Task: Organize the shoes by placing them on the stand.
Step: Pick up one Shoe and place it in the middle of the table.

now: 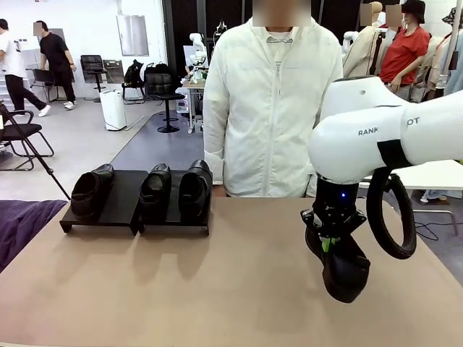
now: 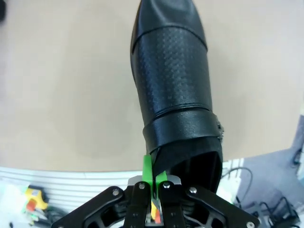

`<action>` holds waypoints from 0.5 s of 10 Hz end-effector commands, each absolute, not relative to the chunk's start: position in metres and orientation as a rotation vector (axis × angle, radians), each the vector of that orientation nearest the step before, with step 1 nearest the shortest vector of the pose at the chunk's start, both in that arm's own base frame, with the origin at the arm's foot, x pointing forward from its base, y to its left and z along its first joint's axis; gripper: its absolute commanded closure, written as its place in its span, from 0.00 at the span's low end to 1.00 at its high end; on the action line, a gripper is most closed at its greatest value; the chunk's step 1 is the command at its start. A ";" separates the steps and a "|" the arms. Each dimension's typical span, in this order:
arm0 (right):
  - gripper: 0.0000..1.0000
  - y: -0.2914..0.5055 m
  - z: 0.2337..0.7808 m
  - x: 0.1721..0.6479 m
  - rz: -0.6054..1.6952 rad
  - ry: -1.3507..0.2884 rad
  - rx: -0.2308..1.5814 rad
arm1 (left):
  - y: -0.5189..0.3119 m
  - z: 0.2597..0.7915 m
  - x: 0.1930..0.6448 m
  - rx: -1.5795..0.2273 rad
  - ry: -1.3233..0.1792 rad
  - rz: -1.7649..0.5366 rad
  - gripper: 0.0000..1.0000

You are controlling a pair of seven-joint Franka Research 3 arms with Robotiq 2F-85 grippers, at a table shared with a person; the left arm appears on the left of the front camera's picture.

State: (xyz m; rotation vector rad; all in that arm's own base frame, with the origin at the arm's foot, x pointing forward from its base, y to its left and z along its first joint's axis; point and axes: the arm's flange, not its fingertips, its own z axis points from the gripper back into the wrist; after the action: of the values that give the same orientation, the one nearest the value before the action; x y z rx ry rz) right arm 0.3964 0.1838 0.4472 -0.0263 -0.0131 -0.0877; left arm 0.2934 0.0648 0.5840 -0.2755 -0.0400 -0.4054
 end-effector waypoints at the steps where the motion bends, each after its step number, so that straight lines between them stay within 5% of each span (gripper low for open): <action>1: 1.00 0.188 0.450 0.393 -0.073 0.011 -0.041 | 0.066 0.585 0.293 -0.292 -0.041 -0.414 0.00; 5: 1.00 0.188 0.450 0.393 -0.073 0.011 -0.041 | 0.066 0.585 0.293 -0.292 -0.041 -0.414 0.00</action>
State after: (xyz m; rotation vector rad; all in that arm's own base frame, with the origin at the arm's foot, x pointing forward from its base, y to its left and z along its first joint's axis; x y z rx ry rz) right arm 0.3916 0.1897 0.4417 -0.0494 0.0121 -0.0699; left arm 0.2934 0.0648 0.5839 -0.2755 -0.0399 -0.4054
